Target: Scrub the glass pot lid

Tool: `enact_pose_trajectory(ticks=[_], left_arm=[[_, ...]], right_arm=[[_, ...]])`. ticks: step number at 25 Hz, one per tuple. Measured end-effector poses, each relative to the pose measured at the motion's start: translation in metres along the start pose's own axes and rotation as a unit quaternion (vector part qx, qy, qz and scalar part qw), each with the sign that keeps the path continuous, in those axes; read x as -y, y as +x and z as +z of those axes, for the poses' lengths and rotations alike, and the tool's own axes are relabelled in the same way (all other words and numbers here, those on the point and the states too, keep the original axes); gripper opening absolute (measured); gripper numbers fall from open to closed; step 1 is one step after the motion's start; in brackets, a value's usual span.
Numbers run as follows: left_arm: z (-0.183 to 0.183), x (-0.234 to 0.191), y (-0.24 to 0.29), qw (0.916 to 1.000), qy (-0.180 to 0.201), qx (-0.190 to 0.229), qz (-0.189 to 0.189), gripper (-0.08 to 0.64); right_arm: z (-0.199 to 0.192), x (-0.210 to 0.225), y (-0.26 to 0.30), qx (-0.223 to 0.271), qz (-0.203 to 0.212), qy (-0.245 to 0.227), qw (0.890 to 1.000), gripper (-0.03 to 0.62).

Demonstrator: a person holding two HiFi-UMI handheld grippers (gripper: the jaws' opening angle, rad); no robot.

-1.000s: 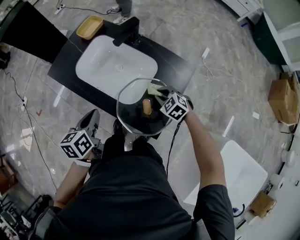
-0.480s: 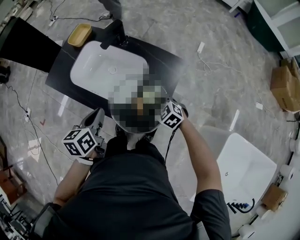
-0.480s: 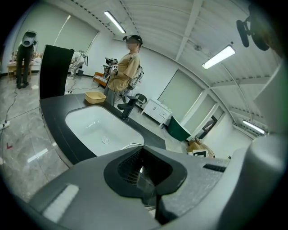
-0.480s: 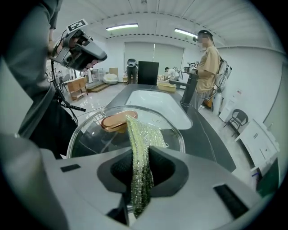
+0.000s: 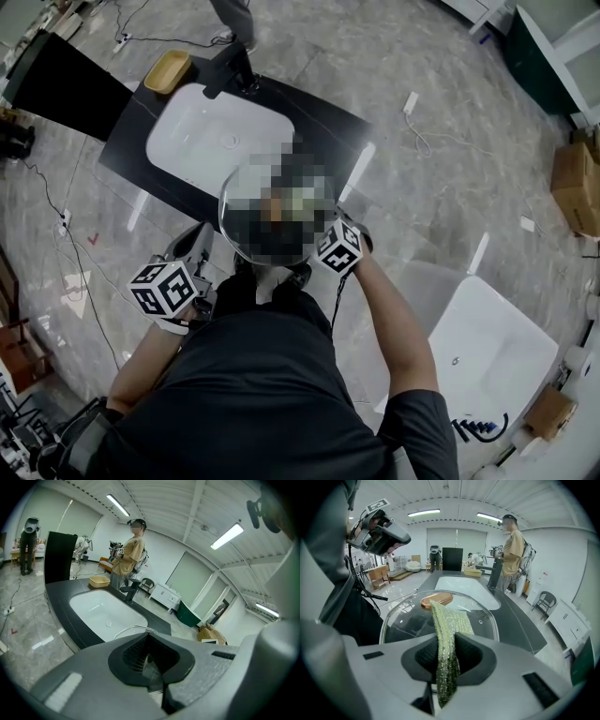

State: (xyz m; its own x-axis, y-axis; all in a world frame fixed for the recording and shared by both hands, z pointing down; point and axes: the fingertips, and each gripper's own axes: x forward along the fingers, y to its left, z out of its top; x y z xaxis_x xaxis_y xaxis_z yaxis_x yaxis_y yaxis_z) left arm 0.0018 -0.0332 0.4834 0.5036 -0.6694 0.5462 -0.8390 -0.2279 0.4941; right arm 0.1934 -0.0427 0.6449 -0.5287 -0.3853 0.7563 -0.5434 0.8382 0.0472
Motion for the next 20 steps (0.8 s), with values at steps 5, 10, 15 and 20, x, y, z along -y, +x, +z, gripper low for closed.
enact_pose_trajectory(ticks=[5,10,15,20], left_arm=[[-0.015,-0.003,-0.004,0.9998,-0.014,-0.004,0.01,0.0],[-0.014,-0.012,-0.007,0.9997,-0.024,-0.001,-0.005,0.0],[0.003,-0.034,-0.018,0.9995,-0.026,0.005,-0.02,0.0],[0.011,-0.062,-0.03,0.9995,-0.023,-0.006,-0.022,0.0]], right_arm=[[-0.004,-0.006,-0.002,0.003,-0.007,0.0,1.0,0.063],[-0.012,-0.023,-0.005,-0.013,-0.017,0.011,1.0,0.063],[-0.011,-0.04,-0.008,-0.027,-0.05,0.039,0.998,0.064],[-0.003,-0.058,-0.005,-0.031,-0.068,0.093,0.993,0.064]])
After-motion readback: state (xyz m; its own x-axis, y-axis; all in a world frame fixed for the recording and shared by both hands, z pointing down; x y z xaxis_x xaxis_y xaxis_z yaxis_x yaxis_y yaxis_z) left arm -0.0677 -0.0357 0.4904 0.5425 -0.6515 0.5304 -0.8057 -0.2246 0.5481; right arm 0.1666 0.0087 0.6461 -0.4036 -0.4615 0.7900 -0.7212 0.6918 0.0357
